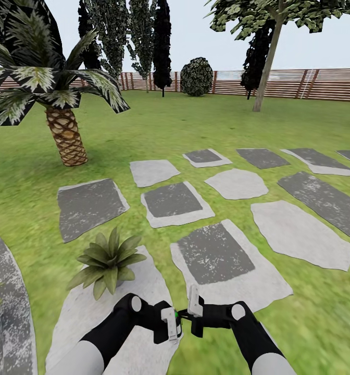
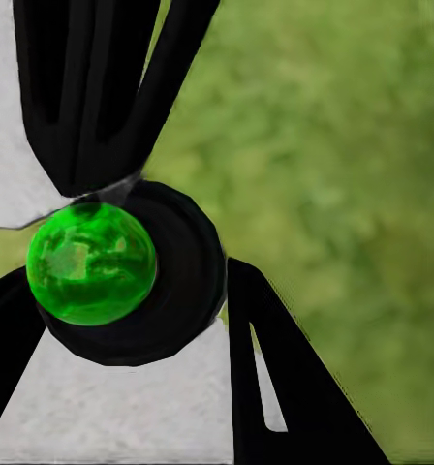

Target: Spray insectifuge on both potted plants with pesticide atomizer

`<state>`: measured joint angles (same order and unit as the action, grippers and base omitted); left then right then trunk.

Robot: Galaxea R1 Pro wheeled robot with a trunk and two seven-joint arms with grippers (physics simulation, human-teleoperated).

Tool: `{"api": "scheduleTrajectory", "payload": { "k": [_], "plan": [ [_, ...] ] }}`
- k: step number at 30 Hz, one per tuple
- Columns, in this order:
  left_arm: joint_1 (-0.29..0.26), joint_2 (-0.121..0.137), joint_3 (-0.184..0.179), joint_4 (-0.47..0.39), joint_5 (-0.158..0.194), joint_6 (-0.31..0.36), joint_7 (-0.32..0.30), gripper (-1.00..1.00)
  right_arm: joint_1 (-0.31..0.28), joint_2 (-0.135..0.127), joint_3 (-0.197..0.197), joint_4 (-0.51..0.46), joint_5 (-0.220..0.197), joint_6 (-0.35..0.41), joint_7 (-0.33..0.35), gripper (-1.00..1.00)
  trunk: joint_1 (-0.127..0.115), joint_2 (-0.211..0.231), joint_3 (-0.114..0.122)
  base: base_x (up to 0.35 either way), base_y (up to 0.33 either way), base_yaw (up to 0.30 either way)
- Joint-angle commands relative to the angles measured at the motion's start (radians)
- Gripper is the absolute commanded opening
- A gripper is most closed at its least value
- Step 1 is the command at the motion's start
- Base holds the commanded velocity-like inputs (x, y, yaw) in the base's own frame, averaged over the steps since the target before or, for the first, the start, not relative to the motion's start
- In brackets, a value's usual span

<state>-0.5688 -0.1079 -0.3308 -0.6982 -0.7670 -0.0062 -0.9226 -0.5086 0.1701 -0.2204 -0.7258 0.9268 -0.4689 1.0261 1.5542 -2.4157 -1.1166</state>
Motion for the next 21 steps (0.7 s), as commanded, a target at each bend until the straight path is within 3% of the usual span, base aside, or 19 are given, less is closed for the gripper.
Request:
{"api": "scheduleTrajectory", "payload": {
  "k": [1, 2, 7, 13, 14, 17, 20, 21],
  "plan": [
    [0.000, 0.003, 0.001, -0.001, -0.005, 0.000, -0.004, -1.00, -0.001, 0.002, -0.006, -0.001, 0.006, -0.004, 0.005, -1.00, 0.000, 0.000, -0.001, 0.000, 0.000, 0.000],
    [0.000, 0.008, 0.001, -0.001, -0.006, 0.000, -0.004, -1.00, -0.001, 0.002, -0.006, 0.000, 0.006, -0.004, 0.005, -1.00, 0.000, 0.000, -0.001, 0.000, 0.000, 0.000],
    [0.000, 0.081, 0.002, 0.006, -0.004, -0.002, -0.005, -1.00, -0.001, 0.002, -0.006, 0.000, 0.006, 0.002, 0.005, -1.00, 0.000, 0.000, -0.001, 0.000, 0.000, 0.000],
    [0.001, 0.166, 0.002, 0.079, -0.003, -0.015, -0.007, -1.00, -0.001, 0.000, -0.006, -0.001, 0.007, 0.019, 0.003, -1.00, 0.000, 0.000, -0.001, 0.000, 0.000, 0.000],
    [0.001, 0.182, 0.002, 0.093, -0.003, -0.016, -0.007, -1.00, -0.001, -0.001, -0.006, -0.001, 0.007, 0.019, 0.003, 1.00, 0.000, 0.000, -0.001, 0.000, 0.000, 0.000],
    [0.002, 0.223, 0.001, 0.111, -0.003, -0.018, -0.007, -1.00, -0.001, -0.003, -0.007, 0.001, 0.007, 0.018, 0.002, 1.00, 0.000, 0.000, -0.001, 0.000, 0.000, 0.000],
    [0.003, 0.233, 0.002, 0.117, -0.003, -0.016, -0.005, -1.00, -0.001, -0.013, -0.010, 0.008, 0.009, 0.017, -0.002, 1.00, 0.000, 0.000, -0.001, 0.000, 0.000, 0.000],
    [0.003, 0.234, 0.002, 0.118, -0.001, -0.015, -0.004, -1.00, -0.001, -0.030, -0.010, 0.009, 0.010, 0.016, -0.003, 1.00, 0.000, 0.000, -0.001, 0.000, 0.000, 0.000]
  ]
}}
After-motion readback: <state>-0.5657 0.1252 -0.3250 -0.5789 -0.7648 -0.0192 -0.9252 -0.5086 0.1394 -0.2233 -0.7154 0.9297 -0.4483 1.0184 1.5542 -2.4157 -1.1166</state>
